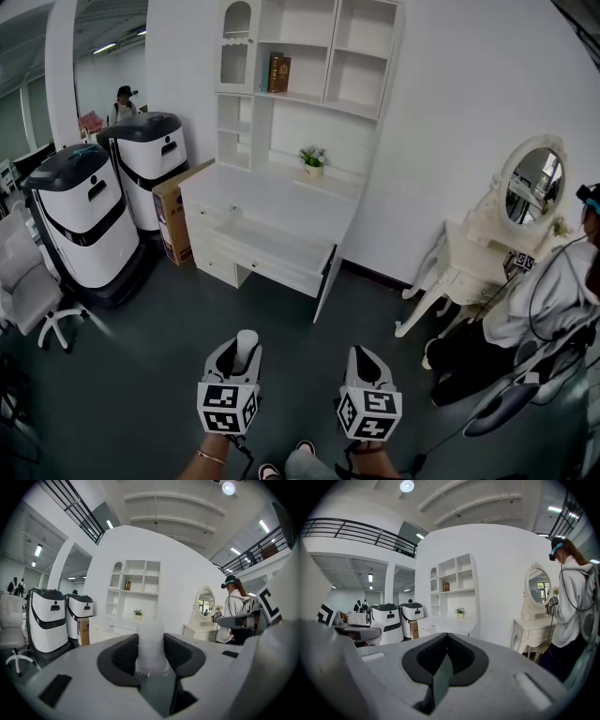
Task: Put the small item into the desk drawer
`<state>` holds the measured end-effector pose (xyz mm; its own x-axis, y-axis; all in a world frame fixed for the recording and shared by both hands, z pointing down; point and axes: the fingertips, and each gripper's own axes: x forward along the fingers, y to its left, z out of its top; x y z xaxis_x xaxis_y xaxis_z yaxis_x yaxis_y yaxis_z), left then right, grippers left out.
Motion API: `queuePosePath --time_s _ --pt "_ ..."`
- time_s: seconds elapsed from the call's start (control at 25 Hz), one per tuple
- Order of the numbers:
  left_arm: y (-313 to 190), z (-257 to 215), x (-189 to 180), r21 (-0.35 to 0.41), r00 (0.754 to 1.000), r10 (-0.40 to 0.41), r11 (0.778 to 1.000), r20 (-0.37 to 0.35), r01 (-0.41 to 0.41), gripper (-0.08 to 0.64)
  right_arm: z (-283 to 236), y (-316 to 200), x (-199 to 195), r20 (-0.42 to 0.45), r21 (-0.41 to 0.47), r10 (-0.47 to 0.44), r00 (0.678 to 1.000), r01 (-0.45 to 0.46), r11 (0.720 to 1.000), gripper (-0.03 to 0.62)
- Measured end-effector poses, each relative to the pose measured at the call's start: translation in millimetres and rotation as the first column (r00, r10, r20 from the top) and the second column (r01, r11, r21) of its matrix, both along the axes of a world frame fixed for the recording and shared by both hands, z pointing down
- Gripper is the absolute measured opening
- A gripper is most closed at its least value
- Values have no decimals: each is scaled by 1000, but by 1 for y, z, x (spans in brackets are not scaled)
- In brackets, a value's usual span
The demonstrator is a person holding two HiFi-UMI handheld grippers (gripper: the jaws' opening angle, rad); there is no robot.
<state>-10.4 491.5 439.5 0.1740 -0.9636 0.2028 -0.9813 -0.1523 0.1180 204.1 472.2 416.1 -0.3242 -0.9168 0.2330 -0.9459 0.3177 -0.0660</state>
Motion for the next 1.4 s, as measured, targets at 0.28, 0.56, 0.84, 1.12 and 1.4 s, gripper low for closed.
queuePosePath --time_s 0.28,0.56,0.84,1.12,1.4 --pt "-34 19 -5 -31 999 30 999 27 -29 161 12 -38 -10 -10 -7 -1 1000 1 1000 5" --pt "-105 14 -29 -35 999 11 999 37 -10 161 19 -120 -32 5 -24 -18 1000 18 1000 5" --pt "-187 14 -50 -50 999 -11 999 36 13 161 29 -206 -48 12 -59 -33 999 34 998 5" --pt "-265 12 -54 -60 1000 -11 998 11 11 161 28 -283 -44 27 -69 -15 1000 17 997 5" --pt "-314 12 -64 -54 1000 -25 998 4 26 161 31 -326 -41 18 -82 -2 1000 3 997 5"
